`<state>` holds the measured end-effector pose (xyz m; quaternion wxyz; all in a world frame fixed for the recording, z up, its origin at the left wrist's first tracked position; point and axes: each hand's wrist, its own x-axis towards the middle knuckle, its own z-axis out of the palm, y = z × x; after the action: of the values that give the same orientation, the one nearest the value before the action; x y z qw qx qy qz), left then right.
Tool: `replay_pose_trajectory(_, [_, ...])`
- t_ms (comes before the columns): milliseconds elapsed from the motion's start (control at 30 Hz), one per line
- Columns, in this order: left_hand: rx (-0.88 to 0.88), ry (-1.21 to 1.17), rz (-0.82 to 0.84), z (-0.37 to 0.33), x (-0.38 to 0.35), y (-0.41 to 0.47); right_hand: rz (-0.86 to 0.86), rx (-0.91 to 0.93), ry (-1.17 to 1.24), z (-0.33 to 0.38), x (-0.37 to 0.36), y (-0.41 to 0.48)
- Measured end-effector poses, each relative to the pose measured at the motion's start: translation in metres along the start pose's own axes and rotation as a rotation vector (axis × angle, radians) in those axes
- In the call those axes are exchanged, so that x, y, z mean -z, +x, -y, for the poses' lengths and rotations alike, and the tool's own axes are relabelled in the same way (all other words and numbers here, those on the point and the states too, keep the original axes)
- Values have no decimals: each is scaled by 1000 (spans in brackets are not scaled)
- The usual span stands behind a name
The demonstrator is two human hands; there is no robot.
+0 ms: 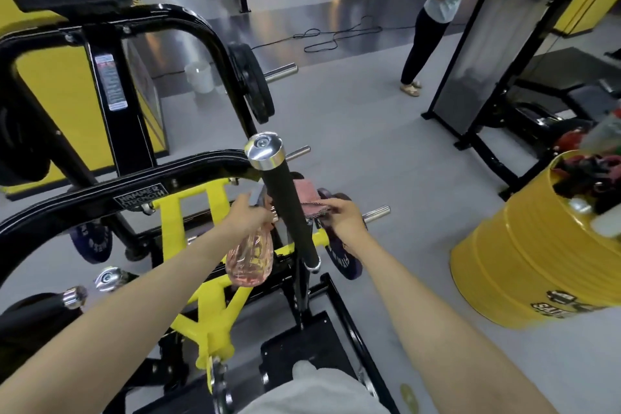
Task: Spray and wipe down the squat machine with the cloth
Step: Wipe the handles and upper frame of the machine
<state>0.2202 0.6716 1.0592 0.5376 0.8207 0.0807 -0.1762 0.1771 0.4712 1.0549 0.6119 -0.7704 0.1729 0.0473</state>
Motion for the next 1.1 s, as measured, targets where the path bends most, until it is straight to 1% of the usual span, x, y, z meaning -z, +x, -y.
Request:
replay_pose_trajectory(33, [-4,17,-17,-7,3,-14,-51,-119,60,-10,1,-8])
replay_pose_trajectory(67, [-9,17,-12,-8,6,-22,-109,-190,41,-25,2,-16])
replay_pose_trajectory(133, [-23,19,29,-3,17,-36,-234,-273,-13,-57,5,-30])
replay_pose_trajectory(200, [-32,33,69,11,29,-46,-321,-406,94,-99,2,-33])
replay_pose_trajectory(233, [-23,48,86,16,32,-53,-362,-470,109,-106,-2,-42])
replay_pose_trajectory(400, [-41,92,182,45,47,-92,-451,-511,271,-83,-49,-105])
replay_pose_trajectory(500, [-14,93,289,62,54,-119,-417,-541,219,-82,-73,-132])
replay_pose_trajectory(567, [9,136,394,75,57,-137,-339,-600,124,-85,-85,-146])
replay_pose_trajectory(633, [28,142,460,90,61,-152,-257,-668,40,-80,-94,-160])
replay_pose_trajectory(667, [34,132,488,98,62,-160,-223,-682,47,-79,-99,-164])
replay_pose_trajectory(700, [34,102,513,107,63,-164,-201,-664,111,-76,-105,-168])
replay_pose_trajectory(767, [47,34,599,126,70,-165,-228,-613,249,-73,-117,-172])
replay_pose_trajectory(833, [117,9,658,141,80,-165,-213,-582,343,-71,-130,-172])
replay_pose_trajectory(900, [203,34,675,151,91,-163,-178,-550,372,-69,-142,-170])
replay_pose_trajectory(967, [331,84,684,159,102,-160,-112,-526,384,-68,-151,-166])
replay_pose_trajectory(1000, [366,87,685,162,107,-159,-120,-517,369,-69,-154,-165])
replay_pose_trajectory(1033, [387,75,676,164,110,-156,-136,-535,347,-71,-157,-163])
replay_pose_trajectory(1100, [391,72,653,156,114,-161,-44,-554,366,-77,-159,-161])
